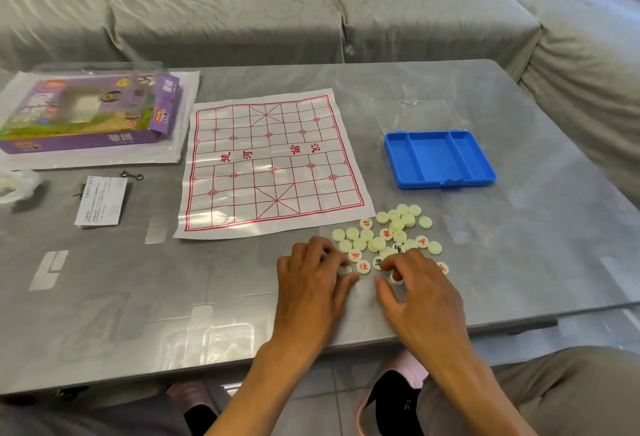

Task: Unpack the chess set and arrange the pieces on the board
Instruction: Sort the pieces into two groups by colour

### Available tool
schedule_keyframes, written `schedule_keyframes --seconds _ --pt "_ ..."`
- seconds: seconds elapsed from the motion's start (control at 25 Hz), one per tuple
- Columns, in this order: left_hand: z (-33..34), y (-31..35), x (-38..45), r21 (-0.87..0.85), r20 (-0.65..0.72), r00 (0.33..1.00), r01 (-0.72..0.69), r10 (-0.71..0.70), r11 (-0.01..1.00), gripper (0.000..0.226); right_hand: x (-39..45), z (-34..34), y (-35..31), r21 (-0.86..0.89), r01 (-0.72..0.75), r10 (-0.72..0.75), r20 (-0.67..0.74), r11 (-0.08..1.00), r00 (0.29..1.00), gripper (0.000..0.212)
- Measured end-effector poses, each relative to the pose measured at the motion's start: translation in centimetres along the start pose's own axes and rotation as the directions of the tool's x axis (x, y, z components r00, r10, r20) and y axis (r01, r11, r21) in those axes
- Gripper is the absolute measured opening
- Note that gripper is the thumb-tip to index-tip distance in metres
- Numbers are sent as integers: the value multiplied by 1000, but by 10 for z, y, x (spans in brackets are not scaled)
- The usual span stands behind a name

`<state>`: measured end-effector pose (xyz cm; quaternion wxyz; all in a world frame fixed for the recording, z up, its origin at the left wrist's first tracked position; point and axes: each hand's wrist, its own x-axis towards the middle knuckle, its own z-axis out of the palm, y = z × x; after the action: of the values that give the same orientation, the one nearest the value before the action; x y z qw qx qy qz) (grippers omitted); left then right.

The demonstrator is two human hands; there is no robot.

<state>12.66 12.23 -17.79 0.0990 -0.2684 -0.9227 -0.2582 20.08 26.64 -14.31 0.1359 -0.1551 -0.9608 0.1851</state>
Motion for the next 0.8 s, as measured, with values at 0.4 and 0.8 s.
schedule_keyframes --seconds 0.4,0.8 --pt "-20 -15 5 -307 -24 977 195 -213 931 31 -7 12 -11 85 102 -100 -23 991 995 20" --pt "-16 -19 -4 -130 64 998 2 7 991 22 6 12 -11 112 -25 24 11 993 1000 26"
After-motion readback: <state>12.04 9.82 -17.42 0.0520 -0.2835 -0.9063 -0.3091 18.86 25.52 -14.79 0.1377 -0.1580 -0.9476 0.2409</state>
